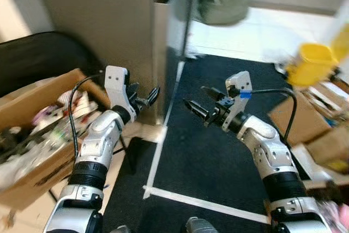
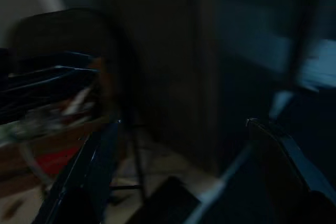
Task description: Picking trash to rubbish bin
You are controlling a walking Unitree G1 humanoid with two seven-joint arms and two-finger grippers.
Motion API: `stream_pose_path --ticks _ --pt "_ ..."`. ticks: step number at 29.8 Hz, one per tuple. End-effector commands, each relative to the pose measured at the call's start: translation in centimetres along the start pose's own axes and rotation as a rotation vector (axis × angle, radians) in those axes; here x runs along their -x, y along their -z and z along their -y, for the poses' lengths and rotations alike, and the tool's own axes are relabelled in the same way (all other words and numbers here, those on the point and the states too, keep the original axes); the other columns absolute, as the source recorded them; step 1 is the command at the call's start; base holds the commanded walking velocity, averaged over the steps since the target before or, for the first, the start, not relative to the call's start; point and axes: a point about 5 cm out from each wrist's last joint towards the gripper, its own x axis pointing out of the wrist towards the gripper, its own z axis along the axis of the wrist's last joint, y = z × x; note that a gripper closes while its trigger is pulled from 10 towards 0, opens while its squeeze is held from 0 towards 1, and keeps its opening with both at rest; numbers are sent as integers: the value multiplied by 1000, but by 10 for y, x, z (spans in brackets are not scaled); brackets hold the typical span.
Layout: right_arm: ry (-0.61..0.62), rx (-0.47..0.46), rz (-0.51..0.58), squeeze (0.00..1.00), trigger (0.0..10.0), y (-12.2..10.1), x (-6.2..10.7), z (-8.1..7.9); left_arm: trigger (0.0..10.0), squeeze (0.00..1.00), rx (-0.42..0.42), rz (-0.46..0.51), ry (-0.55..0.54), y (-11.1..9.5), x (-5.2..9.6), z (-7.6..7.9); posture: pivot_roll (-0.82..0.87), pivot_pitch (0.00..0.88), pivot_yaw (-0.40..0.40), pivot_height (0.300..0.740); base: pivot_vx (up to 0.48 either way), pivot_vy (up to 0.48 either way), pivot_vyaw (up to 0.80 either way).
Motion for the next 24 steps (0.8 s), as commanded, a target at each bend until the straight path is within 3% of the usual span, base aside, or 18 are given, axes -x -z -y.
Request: stream_pose_path --ticks 1,4,10,14,16,20,24 --pt "32 -9 3 0 10000 1 -1 2 10000 0 20 3 -10 2 2 -4 -36 0 0 740 0 0 -800" --pt "128 -39 15 0 10000 3 -2 9 10000 0 74 48 -5 0 3 -6 -44 0 0 740 0 0 -800" --pt "141 -42 11 0 10000 4 -1 13 10000 0 88 64 -9 0 2 -6 -58 0 0 740 0 0 -800" --pt "141 -30 2 0 10000 5 2 16 10000 0 38 101 44 -3 1 6 -60 0 1 740 0 0 -800" --pt "128 -15 -3 0 10000 5 4 16 10000 0 80 157 74 -9 6 11 -60 0 0 740 0 0 -800" --pt "55 7 18 0 10000 2 2 2 10000 0 49 139 -56 -1 10 -4 -62 0 3 740 0 0 -800" --pt "41 12 30 0 10000 -2 1 2 10000 0 41 124 -26 -3 7 -2 -66 0 -13 740 0 0 -800"
